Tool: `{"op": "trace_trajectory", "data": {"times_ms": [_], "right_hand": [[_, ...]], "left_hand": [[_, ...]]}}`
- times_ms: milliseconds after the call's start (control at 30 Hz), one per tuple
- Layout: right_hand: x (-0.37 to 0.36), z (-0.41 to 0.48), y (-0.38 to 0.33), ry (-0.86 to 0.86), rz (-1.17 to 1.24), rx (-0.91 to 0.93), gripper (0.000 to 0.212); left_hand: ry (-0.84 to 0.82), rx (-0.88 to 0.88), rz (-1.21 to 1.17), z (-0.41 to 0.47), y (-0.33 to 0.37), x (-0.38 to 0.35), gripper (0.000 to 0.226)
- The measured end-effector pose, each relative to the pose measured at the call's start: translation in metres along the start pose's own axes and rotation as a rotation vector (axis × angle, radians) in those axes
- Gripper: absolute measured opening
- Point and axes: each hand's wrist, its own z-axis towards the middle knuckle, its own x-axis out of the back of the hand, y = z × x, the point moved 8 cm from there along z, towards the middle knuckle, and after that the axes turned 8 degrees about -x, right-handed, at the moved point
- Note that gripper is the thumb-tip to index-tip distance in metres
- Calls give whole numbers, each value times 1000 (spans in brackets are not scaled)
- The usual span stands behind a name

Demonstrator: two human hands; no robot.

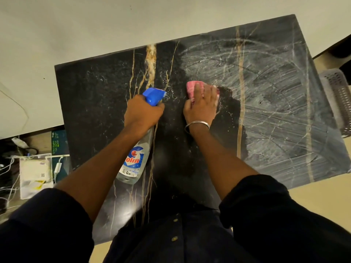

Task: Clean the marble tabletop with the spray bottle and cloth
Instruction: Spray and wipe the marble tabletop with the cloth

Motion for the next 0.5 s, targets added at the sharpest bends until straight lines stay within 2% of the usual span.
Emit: {"op": "trace_trajectory", "data": {"times_ms": [100, 200, 267, 367, 500], "right_hand": [[-15, -16, -44, -109, 24, 336, 63], [-14, -9, -40, -140, 29, 504, 61], [-5, 14, -13, -95, 4, 433, 61], [13, 50, 38, -25, 8, 143, 61], [14, 57, 46, 24, -11, -68, 62]], "left_hand": [[20, 24, 17, 5, -1, 0, 25], [5, 37, 13, 11, -2, -2, 28], [-16, 33, 7, 14, -1, -4, 25], [-26, 4, -2, 18, 4, -6, 19], [-36, -8, -10, 25, 10, -9, 24]]}}
